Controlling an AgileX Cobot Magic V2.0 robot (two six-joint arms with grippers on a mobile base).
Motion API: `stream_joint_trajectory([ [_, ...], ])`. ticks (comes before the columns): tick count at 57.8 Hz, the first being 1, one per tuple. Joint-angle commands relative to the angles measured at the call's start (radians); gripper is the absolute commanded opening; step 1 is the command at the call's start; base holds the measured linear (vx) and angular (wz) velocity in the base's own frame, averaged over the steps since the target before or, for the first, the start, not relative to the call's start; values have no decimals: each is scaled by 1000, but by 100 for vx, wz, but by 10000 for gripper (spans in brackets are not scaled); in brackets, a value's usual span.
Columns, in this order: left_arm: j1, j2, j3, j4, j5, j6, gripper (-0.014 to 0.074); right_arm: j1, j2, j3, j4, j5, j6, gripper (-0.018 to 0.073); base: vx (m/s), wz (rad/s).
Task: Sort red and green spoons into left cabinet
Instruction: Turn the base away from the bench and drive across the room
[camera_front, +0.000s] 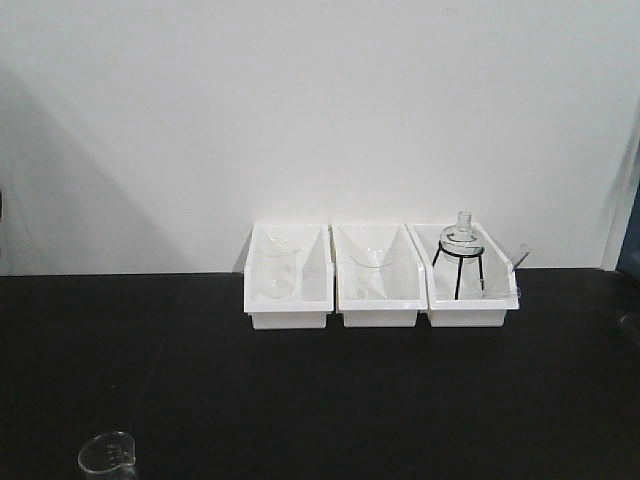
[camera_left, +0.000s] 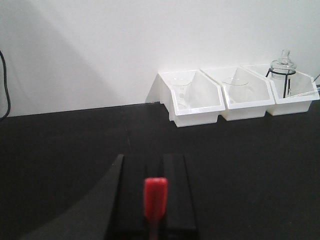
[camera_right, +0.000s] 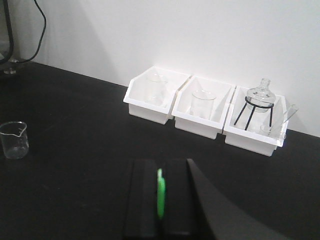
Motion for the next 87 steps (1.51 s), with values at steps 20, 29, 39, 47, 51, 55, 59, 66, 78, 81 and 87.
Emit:
stream_joint_trajectory([
  [20, -6, 7, -27, -9, -79, 0, -3, -1, 8, -27, 26, -77, -2, -3, -5, 20],
  [29, -6, 7, -27, -9, -79, 0, -3, -1, 8, -27, 26, -77, -2, -3, -9, 33],
  [39, -6, 7, -27, -9, -79, 0, -3, -1, 8, -27, 26, -77, -2, -3, -10, 39],
  [47, -6, 7, -27, -9, -79, 0, -3, -1, 8, -27, 26, -77, -2, -3, -12, 45],
  [51, -6, 7, -27, -9, -79, 0, -3, -1, 8, -27, 25, -77, -2, -3, -12, 48],
  [55, -6, 7, -27, -9, -79, 0, -3, -1, 8, -27, 25, -77, -2, -3, -13, 49],
  [59, -6, 7, -27, -9, -79, 0, -3, -1, 8, -27, 25, -77, -2, -3, -13, 50],
  [66, -6, 7, -27, -9, -79, 0, -3, -1, 8, -27, 25, -77, -2, -3, -13, 51],
  [78, -6, 7, -27, -9, -79, 0, -3, -1, 8, -27, 25, -77, -2, -3, -14, 54],
  [81, -6, 7, -27, -9, -79, 0, -3, -1, 8, -27, 25, -77, -2, -3, -14, 55],
  [87, -6, 7, -27, -9, -79, 0, -3, -1, 8, -27, 25, -77, -2, -3, -14, 55],
])
